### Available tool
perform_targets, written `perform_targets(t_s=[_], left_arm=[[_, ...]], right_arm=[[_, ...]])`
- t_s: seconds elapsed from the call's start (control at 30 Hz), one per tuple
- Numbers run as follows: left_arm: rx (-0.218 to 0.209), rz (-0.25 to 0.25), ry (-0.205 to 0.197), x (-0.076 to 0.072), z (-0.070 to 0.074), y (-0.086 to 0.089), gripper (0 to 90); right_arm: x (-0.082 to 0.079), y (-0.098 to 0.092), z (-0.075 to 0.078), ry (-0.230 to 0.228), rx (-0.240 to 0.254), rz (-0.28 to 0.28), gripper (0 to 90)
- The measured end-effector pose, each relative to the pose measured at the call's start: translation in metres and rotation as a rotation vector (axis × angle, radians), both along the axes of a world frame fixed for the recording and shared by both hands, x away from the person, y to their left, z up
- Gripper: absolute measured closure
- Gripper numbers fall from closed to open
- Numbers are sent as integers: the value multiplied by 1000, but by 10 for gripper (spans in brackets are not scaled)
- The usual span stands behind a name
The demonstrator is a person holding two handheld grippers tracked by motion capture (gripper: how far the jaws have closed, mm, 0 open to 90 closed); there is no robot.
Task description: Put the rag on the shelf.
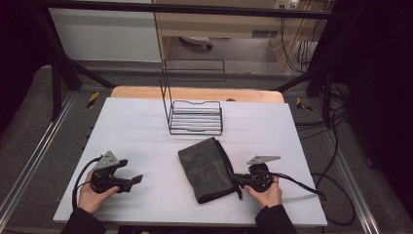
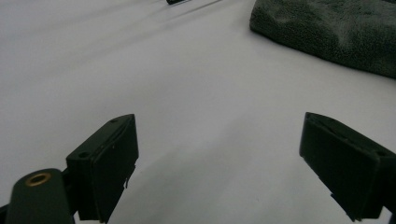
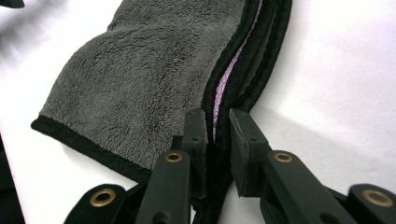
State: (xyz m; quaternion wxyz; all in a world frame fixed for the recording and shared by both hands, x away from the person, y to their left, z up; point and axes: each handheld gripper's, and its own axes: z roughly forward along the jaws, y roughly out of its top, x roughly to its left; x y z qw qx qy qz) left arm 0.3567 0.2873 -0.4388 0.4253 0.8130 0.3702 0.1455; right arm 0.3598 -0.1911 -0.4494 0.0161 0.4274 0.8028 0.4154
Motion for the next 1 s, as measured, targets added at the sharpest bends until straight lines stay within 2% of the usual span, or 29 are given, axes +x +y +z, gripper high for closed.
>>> perform_targets(t_s=[0.17,0.23,0.3,0.37,0.4,0.43,0.53,0.63,0.73,0.8,0.83,0.9,0.93,1.0], left_arm=[[-14,3,18,-2,2,-3,120],[-36,2,28,-4,5,-8,122],[-39,0,34,-6,9,-16,125],[-45,-6,46,-9,12,-28,126],[-42,-6,55,-10,14,-34,130],[-37,-8,65,-11,15,-42,130],[-38,-25,95,-13,19,-65,136],[-71,-49,144,-14,20,-92,169],[-67,-78,196,-14,19,-120,186],[-57,-93,212,-16,17,-137,236],[-52,-100,222,-16,15,-144,259],[-73,-106,254,-18,14,-154,317],[-84,-108,265,-19,13,-158,393],[-67,-115,278,-23,10,-166,424]], right_arm=[[-10,8,1,-15,7,21,770],[-12,7,1,-34,-5,16,756],[-12,6,2,-39,-8,19,743],[-11,4,5,-73,-16,17,691],[-10,0,10,-138,-11,14,609],[-8,-1,13,-162,-7,9,582],[-2,-4,16,-190,-1,-9,521],[4,0,10,-175,-17,6,548],[5,3,5,-158,-35,20,581],[4,3,4,-158,-57,24,610],[3,2,4,-162,-56,24,621],[1,3,4,-163,-61,16,648],[1,3,2,-166,-85,14,649],[2,3,0,-170,-92,13,650]])
